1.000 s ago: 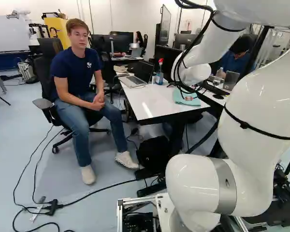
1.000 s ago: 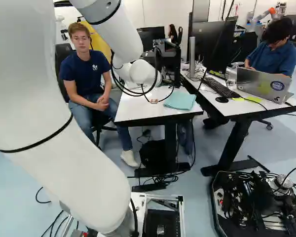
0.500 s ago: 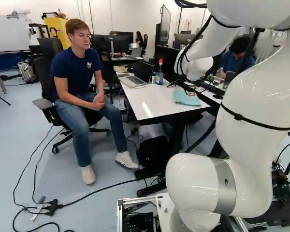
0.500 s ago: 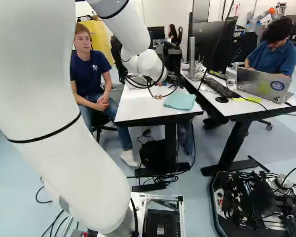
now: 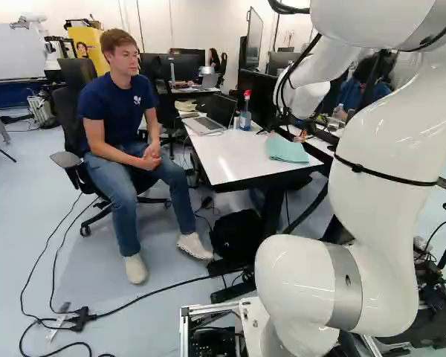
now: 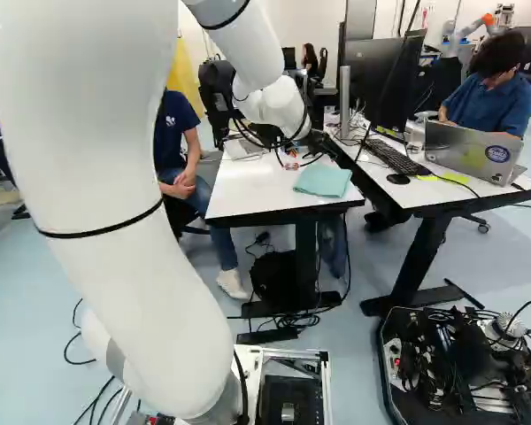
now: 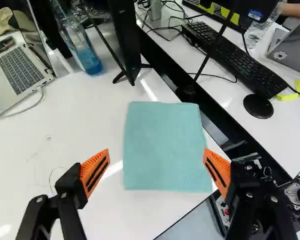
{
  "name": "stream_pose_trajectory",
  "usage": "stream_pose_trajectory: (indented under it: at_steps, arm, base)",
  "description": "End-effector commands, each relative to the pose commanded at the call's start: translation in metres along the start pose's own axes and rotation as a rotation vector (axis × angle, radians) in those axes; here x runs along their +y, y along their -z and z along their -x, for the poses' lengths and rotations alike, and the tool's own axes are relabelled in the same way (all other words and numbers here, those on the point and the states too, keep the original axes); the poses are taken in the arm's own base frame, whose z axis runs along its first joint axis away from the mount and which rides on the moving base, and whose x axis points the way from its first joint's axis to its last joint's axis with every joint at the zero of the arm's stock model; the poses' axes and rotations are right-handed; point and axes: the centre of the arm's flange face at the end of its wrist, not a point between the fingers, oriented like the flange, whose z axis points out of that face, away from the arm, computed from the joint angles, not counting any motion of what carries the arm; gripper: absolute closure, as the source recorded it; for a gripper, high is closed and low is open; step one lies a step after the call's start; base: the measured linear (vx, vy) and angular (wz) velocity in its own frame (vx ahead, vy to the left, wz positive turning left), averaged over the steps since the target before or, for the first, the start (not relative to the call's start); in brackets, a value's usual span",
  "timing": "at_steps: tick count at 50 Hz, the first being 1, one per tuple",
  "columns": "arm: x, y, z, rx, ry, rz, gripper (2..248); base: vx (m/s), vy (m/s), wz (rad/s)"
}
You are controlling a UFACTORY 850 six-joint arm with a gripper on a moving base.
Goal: Clean the table with the green towel
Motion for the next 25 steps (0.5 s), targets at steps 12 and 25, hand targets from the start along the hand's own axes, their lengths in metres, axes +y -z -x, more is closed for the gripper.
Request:
stream_pose_trajectory:
  at_steps: [12, 25]
  arm:
    - [0.007, -0.028, -0.008, -0.016, -0.008, 0.008, 3]
    - [0.011, -0.053, -0.009, -0.036, -0.013, 0.013, 3]
  base:
    - [0.000, 0.000, 0.000]
    - [0.000, 0.000, 0.000]
